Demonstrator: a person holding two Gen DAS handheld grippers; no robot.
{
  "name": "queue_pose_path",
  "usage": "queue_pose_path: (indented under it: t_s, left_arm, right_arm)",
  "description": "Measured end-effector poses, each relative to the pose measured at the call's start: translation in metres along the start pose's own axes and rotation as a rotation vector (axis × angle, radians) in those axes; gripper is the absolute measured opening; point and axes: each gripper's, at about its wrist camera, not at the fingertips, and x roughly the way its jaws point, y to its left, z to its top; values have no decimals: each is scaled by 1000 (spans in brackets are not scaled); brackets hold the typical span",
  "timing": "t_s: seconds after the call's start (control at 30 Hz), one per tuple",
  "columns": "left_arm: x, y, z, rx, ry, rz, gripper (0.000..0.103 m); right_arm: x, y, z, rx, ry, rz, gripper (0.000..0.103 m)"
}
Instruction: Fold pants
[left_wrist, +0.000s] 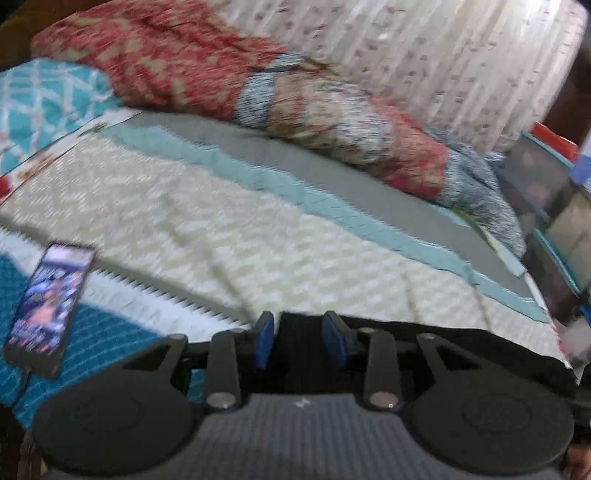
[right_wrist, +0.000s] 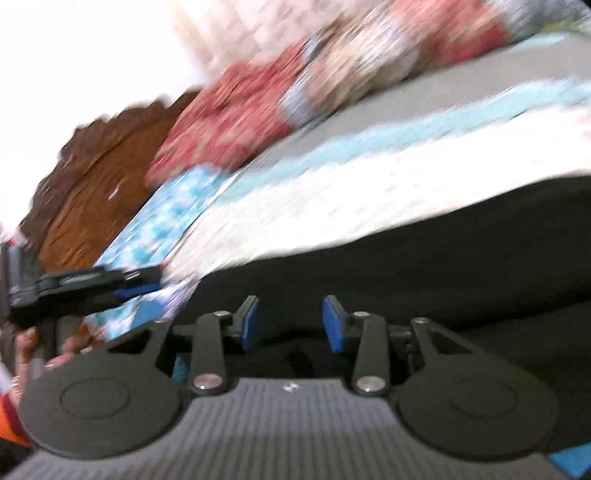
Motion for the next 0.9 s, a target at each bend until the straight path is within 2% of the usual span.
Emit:
queue_pose_path:
  t_s: [0.13, 0.23, 0.33, 0.4, 0.43, 0.5, 0.57, 0.63, 0.67, 0.77, 0.8, 0.83, 0.9]
  left_arm:
    - [30, -53, -8, 120, 61, -59, 31]
    - [64, -98, -27, 217, 137, -97, 31]
    - [94, -128, -46, 242, 234, -142, 31]
    - [115, -143, -62, 278, 289, -141, 35]
    - [126, -149, -69, 303, 310, -113, 37]
    - [144, -154, -85, 329, 368, -46, 37]
    - [146, -156, -90, 342, 361, -29, 39]
    - [141, -159, -89, 352, 364, -31, 42]
    - [140, -161, -86, 348, 368, -30, 43]
    - [138, -161, -81, 308, 376, -30, 47]
    - [137, -161, -81, 294, 376, -31, 48]
    - [134, -161, -80, 281, 376, -33, 50]
    - [133, -165, -80, 259, 381, -38, 51]
  right_arm:
    - [-56, -59, 9, 94, -118, -217, 42]
    - [-94, -107, 5, 208, -207, -327, 42]
    - [-114, -145, -4, 287, -258, -432, 42]
    - [-122, -170, -9, 333, -265, -506, 42]
    - [-123, -182, -13, 363, -258, -525, 37]
    - [-134, -196, -18, 434, -281, -443, 37]
    - [-153, -191, -19, 406, -310, -458, 40]
    - [-188, -180, -22, 297, -425, -528, 56]
    - [-208, -184, -26, 287, -490, -551, 59]
    - [-266, -213, -49, 380, -669, -630, 65]
    - [-282, -223, -56, 418, -718, -671, 71]
    - [-295, -233, -63, 452, -760, -714, 76]
    - [-308, -252, -72, 495, -790, -763, 77]
